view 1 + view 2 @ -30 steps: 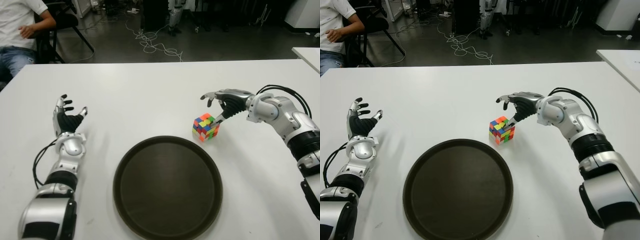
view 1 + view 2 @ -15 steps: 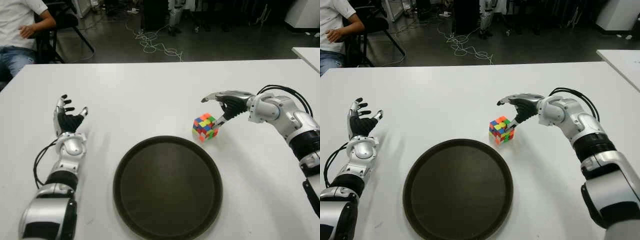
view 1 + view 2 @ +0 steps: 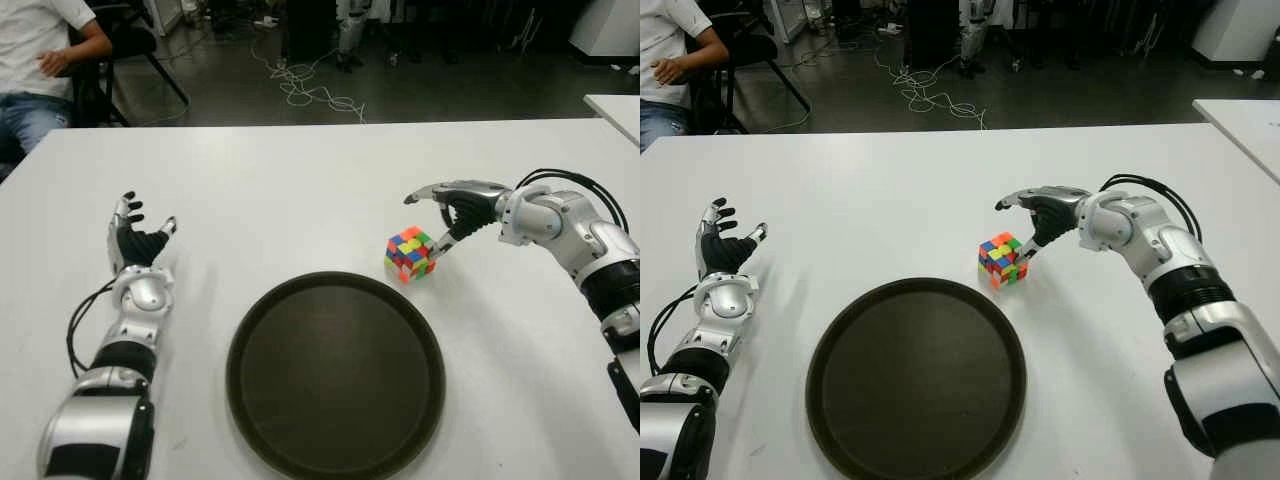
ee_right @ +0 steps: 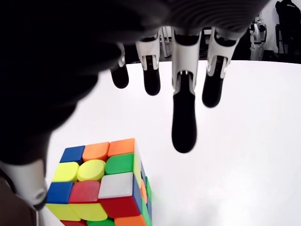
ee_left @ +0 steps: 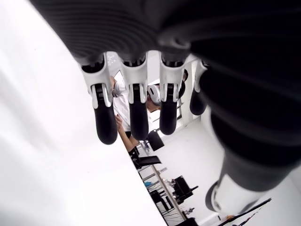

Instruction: Pick up the Rubik's Cube and put it in the plate

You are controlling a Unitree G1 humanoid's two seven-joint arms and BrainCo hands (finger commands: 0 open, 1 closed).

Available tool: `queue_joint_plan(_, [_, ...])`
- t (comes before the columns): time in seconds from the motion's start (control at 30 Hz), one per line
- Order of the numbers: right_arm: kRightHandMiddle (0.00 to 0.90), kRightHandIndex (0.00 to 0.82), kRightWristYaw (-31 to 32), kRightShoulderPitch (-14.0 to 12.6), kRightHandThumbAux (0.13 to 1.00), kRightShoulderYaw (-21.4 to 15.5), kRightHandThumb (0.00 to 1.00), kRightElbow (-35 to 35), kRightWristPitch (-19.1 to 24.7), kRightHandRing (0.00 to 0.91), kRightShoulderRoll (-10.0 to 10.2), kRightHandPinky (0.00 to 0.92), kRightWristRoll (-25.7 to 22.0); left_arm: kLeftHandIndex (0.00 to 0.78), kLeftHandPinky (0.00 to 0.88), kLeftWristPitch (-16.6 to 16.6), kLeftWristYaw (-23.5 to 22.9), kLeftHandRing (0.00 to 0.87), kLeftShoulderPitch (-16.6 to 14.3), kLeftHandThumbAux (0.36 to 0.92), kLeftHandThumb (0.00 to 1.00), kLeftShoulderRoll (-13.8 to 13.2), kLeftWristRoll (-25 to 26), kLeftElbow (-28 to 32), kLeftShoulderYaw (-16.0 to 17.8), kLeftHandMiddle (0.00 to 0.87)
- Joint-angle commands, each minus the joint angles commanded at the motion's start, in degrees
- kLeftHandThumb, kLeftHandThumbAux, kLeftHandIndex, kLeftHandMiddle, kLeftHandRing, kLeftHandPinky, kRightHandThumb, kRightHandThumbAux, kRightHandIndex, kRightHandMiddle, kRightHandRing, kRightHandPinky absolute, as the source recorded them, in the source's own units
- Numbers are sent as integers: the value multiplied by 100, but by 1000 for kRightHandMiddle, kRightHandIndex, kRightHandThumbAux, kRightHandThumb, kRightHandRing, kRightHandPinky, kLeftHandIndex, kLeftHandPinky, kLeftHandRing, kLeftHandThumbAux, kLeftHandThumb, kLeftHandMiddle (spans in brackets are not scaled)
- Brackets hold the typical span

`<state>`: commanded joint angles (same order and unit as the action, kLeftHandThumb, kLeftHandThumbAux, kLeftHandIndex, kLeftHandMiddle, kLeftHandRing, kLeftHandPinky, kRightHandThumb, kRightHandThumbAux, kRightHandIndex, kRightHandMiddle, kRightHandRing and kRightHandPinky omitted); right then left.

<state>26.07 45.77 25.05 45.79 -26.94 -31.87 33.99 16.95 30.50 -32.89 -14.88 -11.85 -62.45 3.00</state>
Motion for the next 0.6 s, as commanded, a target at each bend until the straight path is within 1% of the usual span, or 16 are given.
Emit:
queue_joint_plan(0.03, [54, 0, 5, 2, 599, -2, 0, 6, -5, 95, 1, 58, -8, 127, 292, 0, -6, 234, -2, 786, 78, 4, 6, 1, 3, 208])
queue_joint_plan(0.1, [44, 0, 4, 1, 586, -10, 0, 9, -12, 68, 3, 41, -23, 126, 294, 4, -10, 234, -1, 785, 79, 6, 7, 5, 4, 207])
queue_joint_plan(0.2, [33, 0, -32, 0, 573, -12, 0, 47, -34, 44, 15, 37, -23, 126, 301, 0, -15, 239, -3, 781, 78, 6, 1, 8, -3, 209])
queue_joint_plan(0.27, [28, 0, -58, 3, 569, -16, 0, 68, -55, 36, 20, 39, -23, 125, 332, 4, -30, 258, 1, 779, 77, 12, 16, 15, 6, 218])
queue_joint_plan(0.33, [24, 0, -107, -11, 569, -35, 0, 68, -86, 29, 20, 39, -35, 123, 388, 24, -44, 290, 7, 783, 75, 24, 49, 23, 31, 231])
queue_joint_plan(0.47, [12, 0, -191, -31, 580, -56, 0, 65, -126, 11, 19, 13, -48, 126, 382, 49, -53, 299, 13, 779, 71, 36, 82, 30, 56, 238])
queue_joint_plan(0.5, [7, 0, -209, -32, 586, -57, 0, 65, -133, 7, 18, 8, -48, 129, 395, 52, -55, 305, 14, 780, 71, 37, 85, 31, 58, 242])
queue_joint_plan(0.6, [2, 0, -342, -90, 596, -151, 0, 46, -187, 2, 37, 2, -151, 132, 398, 81, -70, 305, 15, 784, 72, 51, 111, 25, 77, 242])
